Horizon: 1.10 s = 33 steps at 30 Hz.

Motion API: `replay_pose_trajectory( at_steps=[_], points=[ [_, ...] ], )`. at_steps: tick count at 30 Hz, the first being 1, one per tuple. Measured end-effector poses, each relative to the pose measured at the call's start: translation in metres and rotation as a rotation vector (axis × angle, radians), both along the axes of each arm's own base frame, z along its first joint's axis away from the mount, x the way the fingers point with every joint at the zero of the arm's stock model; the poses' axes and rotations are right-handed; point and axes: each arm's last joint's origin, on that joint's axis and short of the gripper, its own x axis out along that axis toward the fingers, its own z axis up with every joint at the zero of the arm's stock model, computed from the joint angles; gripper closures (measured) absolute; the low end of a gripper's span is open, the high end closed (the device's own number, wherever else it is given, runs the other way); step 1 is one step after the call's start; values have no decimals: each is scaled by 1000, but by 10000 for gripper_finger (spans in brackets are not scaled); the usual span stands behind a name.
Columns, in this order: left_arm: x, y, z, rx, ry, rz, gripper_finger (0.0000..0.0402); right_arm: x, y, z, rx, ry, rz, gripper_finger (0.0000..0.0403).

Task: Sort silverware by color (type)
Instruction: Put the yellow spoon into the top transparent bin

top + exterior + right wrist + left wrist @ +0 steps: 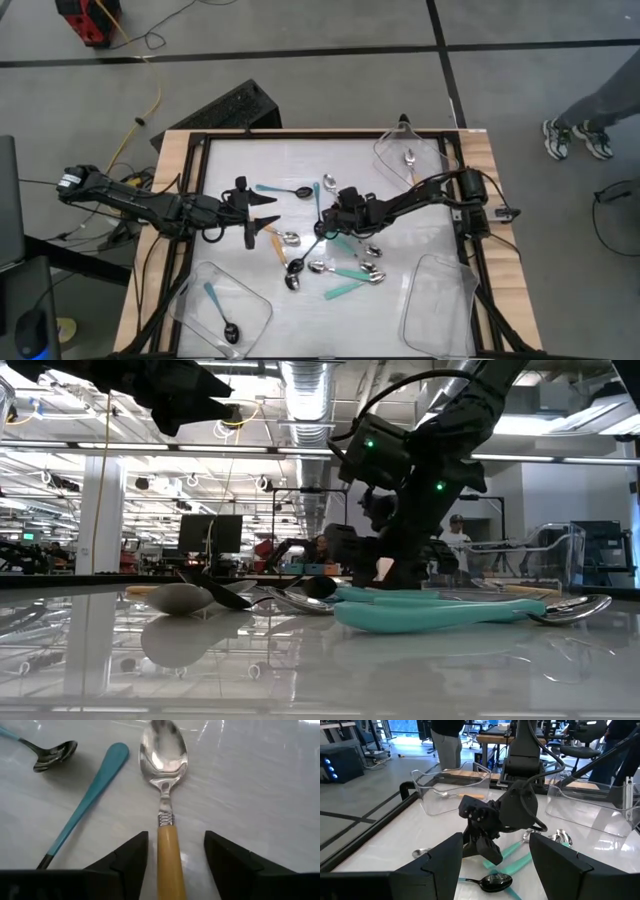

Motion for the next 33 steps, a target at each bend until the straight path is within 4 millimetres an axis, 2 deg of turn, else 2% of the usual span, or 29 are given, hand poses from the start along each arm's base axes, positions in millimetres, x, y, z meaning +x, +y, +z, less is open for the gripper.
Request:
replay_pose_trajectory(
  at_steps=[8,11,20,33],
  points=[
    [0,0,0,-1,0,0,185,-2,3,-1,-22,66,61,290],
    [0,0,0,-1,-1,0,185,-1,3,-1,-29,81,85,315],
    [0,0,0,-2,-1,1,185,-1,3,0,-35,93,105,319],
    [0,0,0,0,-4,7,185,-3,-1,34,-54,63,179,320]
  ],
)
